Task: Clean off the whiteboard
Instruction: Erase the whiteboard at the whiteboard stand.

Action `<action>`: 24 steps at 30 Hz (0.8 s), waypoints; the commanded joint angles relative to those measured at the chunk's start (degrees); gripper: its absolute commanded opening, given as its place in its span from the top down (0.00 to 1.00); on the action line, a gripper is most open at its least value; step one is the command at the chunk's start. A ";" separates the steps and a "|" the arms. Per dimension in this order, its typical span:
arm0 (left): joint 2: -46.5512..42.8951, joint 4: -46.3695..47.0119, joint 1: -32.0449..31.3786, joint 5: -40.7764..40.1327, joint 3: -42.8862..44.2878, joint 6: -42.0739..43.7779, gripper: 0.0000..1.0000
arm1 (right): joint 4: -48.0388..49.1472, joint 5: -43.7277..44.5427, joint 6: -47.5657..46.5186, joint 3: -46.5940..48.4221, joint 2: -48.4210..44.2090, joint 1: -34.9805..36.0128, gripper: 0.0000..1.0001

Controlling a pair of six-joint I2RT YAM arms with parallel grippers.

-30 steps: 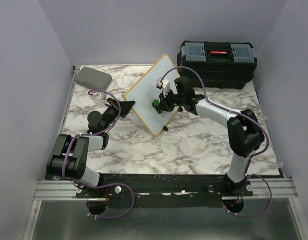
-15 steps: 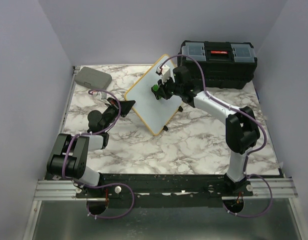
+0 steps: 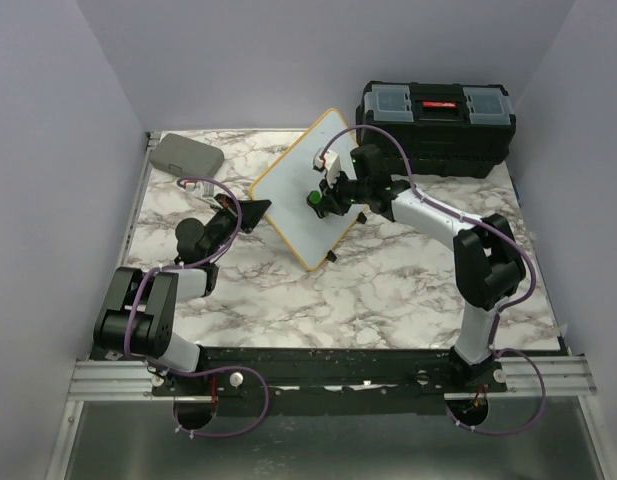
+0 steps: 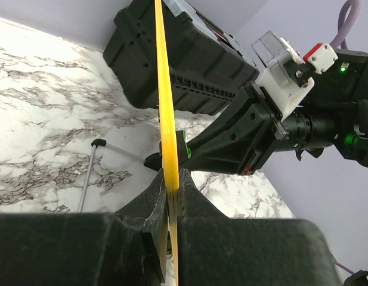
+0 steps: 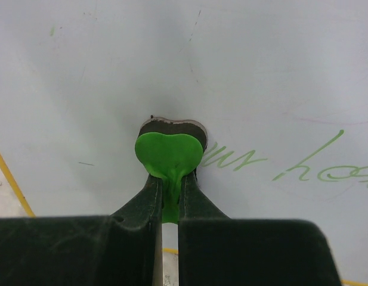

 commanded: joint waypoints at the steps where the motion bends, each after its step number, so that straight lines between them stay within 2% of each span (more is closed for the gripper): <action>1: 0.72 -3.94 -2.75 8.88 1.42 1.97 1.00 | -4.61 -2.74 -0.68 -3.55 1.67 1.05 0.99; 11: 0.61 -4.29 -2.76 9.38 1.00 2.22 1.00 | 8.54 13.18 6.07 0.26 1.84 0.86 0.99; 19: 0.66 -4.32 -2.71 9.51 1.28 2.34 1.00 | 8.61 19.17 6.44 3.27 3.81 0.13 0.99; 24: 0.73 -4.33 -2.76 9.64 1.27 2.49 1.00 | 8.18 20.00 5.85 3.21 3.88 -0.87 0.99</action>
